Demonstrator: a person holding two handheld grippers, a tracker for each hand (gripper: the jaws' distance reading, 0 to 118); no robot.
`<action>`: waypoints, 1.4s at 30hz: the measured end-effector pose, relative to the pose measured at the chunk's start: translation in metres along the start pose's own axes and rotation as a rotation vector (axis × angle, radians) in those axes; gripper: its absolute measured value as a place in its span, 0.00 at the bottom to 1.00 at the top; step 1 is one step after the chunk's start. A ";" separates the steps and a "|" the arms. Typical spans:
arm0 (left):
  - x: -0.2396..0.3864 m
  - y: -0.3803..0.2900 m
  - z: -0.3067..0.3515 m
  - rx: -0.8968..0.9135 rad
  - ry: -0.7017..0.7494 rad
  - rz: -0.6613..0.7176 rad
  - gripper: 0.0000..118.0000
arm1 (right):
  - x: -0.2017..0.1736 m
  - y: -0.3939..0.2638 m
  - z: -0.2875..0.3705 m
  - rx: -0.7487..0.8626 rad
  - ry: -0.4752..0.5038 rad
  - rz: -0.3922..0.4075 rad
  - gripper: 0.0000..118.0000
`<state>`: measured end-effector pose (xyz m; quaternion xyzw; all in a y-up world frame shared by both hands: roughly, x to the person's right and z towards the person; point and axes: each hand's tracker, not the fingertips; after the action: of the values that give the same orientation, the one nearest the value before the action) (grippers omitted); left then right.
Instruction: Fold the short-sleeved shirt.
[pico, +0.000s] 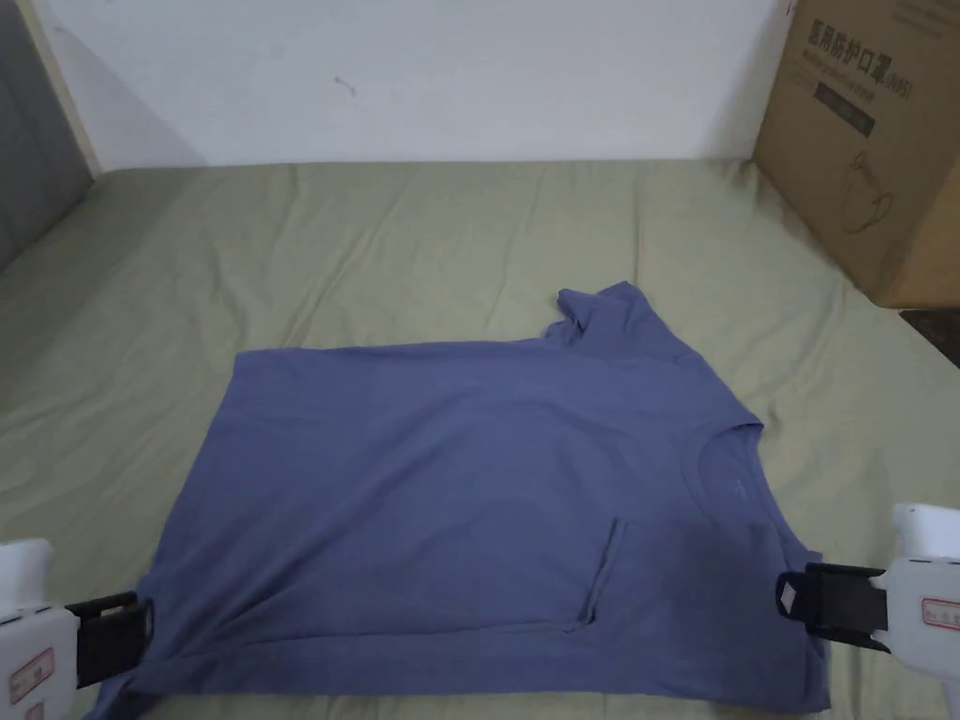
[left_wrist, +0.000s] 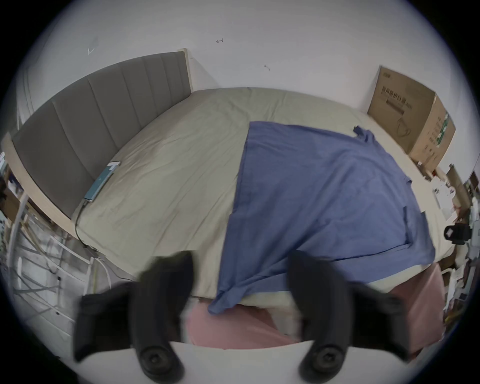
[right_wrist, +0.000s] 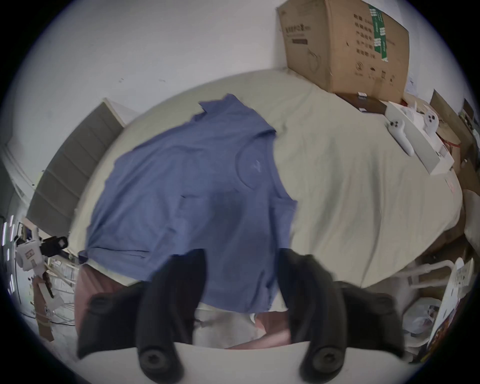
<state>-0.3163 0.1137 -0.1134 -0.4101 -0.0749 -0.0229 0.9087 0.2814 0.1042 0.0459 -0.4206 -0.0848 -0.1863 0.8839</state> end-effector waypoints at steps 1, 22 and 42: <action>-0.001 -0.002 0.002 -0.003 -0.003 0.016 0.18 | -0.003 0.000 0.002 0.011 0.005 -0.007 0.14; 0.009 -0.032 -0.059 -0.248 0.018 -0.087 0.00 | 0.013 -0.033 -0.025 -0.101 0.012 -0.105 0.00; 0.013 -0.016 -0.035 -0.212 0.002 -0.042 0.00 | 0.013 -0.043 -0.045 -0.215 -0.063 0.029 0.03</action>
<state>-0.3012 0.0778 -0.1225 -0.5024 -0.0800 -0.0503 0.8595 0.2759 0.0413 0.0522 -0.5199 -0.0860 -0.1682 0.8331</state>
